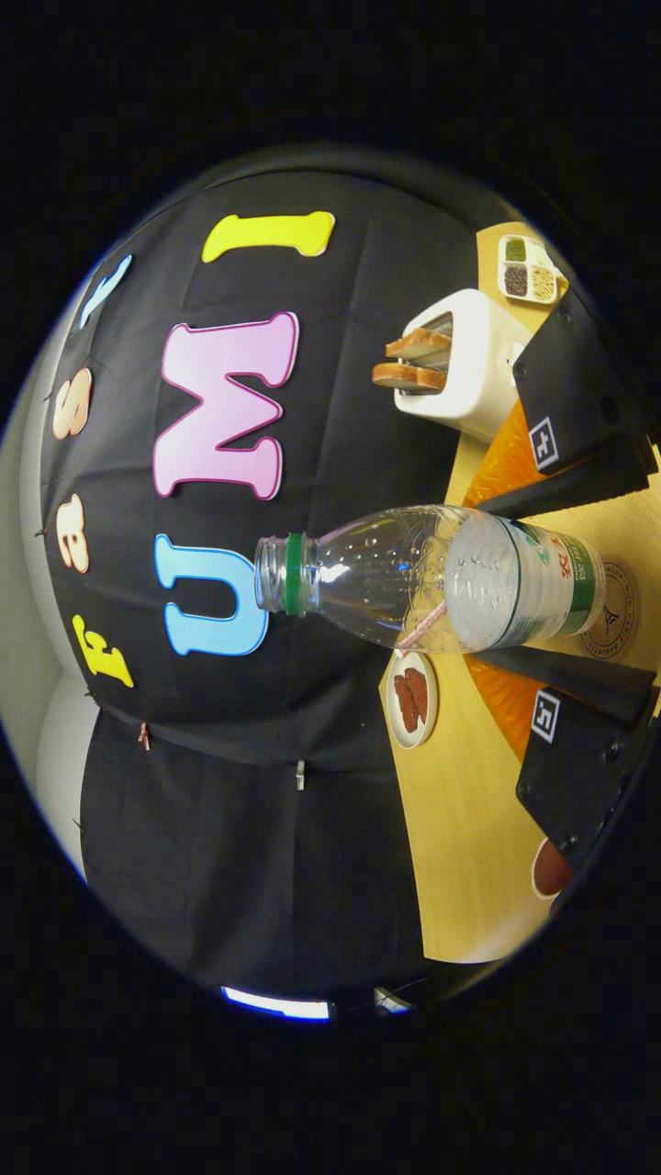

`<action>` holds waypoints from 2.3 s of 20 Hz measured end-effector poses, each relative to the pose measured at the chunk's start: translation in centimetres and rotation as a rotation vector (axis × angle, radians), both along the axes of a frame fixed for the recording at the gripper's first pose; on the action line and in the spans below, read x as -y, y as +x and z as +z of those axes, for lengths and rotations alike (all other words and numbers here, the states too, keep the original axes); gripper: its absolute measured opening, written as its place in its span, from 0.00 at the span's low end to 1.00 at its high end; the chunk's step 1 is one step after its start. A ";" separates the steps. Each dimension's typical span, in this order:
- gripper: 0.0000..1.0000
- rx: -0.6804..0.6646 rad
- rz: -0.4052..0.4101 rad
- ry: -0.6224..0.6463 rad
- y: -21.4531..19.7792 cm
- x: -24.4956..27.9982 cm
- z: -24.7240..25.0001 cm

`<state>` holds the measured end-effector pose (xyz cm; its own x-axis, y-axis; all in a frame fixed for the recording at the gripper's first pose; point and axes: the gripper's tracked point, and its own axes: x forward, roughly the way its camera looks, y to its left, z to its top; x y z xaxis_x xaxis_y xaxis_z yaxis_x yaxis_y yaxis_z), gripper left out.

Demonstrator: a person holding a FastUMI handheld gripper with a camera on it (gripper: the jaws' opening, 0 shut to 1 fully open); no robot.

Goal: Take the bottle from table, then pour the juice into the cup, finally place the bottle on the coaster

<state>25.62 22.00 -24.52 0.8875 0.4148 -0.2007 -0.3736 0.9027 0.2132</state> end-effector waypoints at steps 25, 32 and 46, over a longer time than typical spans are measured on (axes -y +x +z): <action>0.81 -0.139 0.008 -0.009 -3.3 -1.5 -7.8; 0.95 -0.227 0.023 0.005 -7.1 -1.5 -8.7; 0.94 -0.175 -0.149 0.014 -15.1 7.6 1.8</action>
